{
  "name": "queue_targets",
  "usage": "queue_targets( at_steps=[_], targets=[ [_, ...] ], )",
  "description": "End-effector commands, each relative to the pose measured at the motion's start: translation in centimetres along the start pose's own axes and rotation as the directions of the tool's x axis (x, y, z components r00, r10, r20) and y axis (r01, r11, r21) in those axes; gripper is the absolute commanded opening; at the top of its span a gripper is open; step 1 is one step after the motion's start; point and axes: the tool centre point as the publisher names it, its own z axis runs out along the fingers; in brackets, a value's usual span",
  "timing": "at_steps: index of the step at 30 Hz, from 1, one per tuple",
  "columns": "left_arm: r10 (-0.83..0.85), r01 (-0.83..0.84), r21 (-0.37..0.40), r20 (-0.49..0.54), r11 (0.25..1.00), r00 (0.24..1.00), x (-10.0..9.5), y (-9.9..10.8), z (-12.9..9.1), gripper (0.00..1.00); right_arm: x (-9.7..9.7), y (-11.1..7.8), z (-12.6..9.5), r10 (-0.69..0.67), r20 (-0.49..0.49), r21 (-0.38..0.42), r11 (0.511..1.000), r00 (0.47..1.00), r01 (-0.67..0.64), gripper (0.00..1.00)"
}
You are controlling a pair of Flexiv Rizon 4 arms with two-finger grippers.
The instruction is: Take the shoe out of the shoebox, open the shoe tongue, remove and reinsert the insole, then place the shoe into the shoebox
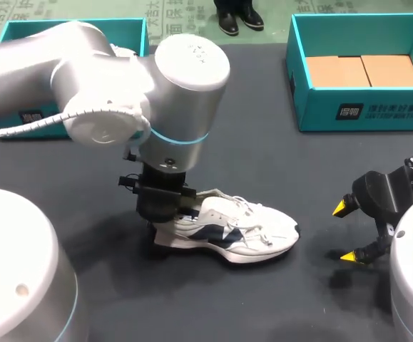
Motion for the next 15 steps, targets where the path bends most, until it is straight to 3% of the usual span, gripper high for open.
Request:
queue_targets(
  at_steps=[1,15],
  targets=[
    [-0.002,0.002,0.006,-0.021,1.0,1.0,-2.2,0.4,1.2,0.0,0.2,0.0,-0.1,0.0,0.004,0.001,1.0,1.0,0.0,1.0],
    [0.003,-0.003,-0.012,-0.014,1.0,1.0,-3.4,1.7,2.6,0.0,0.2,0.0,-0.1,0.0,0.004,0.001,1.0,1.0,0.0,1.0]
  ],
)
